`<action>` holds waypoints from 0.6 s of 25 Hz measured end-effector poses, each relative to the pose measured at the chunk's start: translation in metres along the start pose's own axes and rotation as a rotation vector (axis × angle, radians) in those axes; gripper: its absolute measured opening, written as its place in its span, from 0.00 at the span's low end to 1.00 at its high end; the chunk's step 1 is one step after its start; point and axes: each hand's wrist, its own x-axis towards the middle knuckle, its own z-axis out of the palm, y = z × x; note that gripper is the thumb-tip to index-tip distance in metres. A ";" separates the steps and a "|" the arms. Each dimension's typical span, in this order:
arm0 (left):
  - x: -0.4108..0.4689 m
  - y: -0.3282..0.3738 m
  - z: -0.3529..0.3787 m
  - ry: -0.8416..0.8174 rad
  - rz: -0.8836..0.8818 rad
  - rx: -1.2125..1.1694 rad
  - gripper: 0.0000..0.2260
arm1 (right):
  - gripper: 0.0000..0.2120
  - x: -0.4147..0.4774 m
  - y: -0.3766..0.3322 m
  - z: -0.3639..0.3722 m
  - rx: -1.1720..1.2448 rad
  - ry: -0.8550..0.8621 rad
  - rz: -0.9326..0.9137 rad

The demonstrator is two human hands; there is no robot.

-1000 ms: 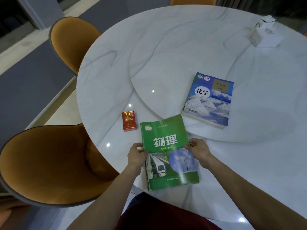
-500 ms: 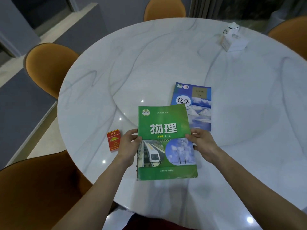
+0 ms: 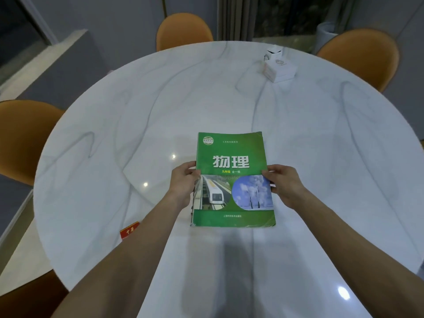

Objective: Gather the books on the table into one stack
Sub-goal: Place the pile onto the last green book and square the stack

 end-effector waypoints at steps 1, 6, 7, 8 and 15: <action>0.010 0.005 0.006 -0.012 -0.003 0.014 0.13 | 0.10 0.009 -0.002 -0.002 -0.005 0.022 0.003; 0.056 0.020 0.031 -0.051 -0.021 0.074 0.13 | 0.10 0.055 -0.008 -0.006 -0.020 0.104 0.010; 0.063 0.021 0.034 -0.050 -0.025 0.084 0.13 | 0.10 0.063 -0.008 -0.007 -0.023 0.119 0.015; 0.070 0.021 0.038 -0.049 -0.032 0.088 0.13 | 0.09 0.071 -0.007 -0.007 -0.026 0.128 0.020; 0.107 0.006 0.058 -0.044 -0.053 0.205 0.12 | 0.09 0.115 0.014 -0.011 -0.091 0.179 0.074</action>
